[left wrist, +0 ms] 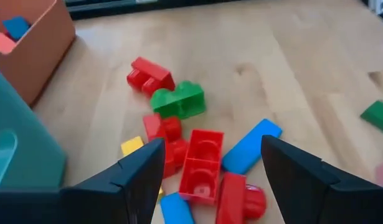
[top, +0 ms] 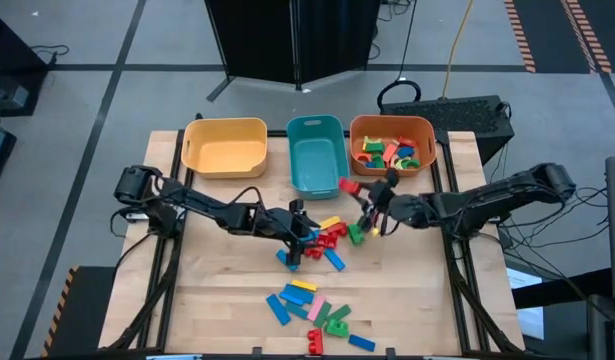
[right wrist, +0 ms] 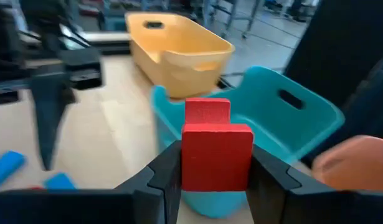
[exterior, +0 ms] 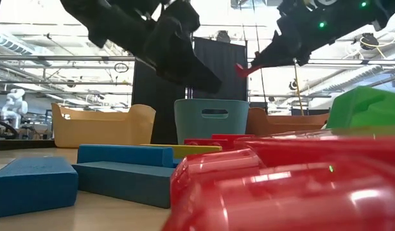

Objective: Sort blocks by size
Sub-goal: Put the red arch block into the orange bin

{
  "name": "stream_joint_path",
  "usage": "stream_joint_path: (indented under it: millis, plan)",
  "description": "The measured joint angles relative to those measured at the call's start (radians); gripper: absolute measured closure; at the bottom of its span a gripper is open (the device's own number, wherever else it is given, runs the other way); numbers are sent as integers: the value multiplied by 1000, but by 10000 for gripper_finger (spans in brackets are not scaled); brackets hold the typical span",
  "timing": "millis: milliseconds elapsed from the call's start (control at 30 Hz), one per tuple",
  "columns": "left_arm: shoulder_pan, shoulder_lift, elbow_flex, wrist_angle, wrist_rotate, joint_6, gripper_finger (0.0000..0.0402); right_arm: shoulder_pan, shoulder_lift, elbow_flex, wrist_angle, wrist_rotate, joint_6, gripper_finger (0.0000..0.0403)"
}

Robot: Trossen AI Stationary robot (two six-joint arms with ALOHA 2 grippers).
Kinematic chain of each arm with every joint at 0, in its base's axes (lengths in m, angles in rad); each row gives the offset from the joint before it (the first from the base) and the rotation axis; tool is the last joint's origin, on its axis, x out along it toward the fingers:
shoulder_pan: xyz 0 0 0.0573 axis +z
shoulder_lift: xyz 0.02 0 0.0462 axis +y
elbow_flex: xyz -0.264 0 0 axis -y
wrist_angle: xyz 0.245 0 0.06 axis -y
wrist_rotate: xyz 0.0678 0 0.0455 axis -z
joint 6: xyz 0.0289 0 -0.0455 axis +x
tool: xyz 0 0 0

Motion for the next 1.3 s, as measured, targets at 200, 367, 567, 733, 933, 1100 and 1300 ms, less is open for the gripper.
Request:
stream_joint_path:
  millis: [200, 367, 567, 733, 933, 1100, 1300]
  plan:
    - [20, 37, 0, 8, 13, 17, 146, -159, -99, 0, -189, -7, 11, 277]
    - [23, 38, 0, 0, 15, 26, 146, -328, -119, 0, -245, -60, 16, 276]
    - [32, 45, 1, 4, 77, 76, 146, -518, -92, 0, -283, -218, 33, 276]
    - [59, 48, 2, 25, 77, 79, 146, -631, -55, 0, -275, -309, 33, 276]
    - [83, 48, 2, 24, 77, 72, 146, -741, 0, 0, -261, -430, 7, 276]
    - [87, 48, 2, 21, 77, 72, 146, -808, 65, 0, -261, -476, 6, 272]
    - [87, 48, 2, 20, 77, 71, 146, -829, 118, 0, -255, -481, 24, 240]
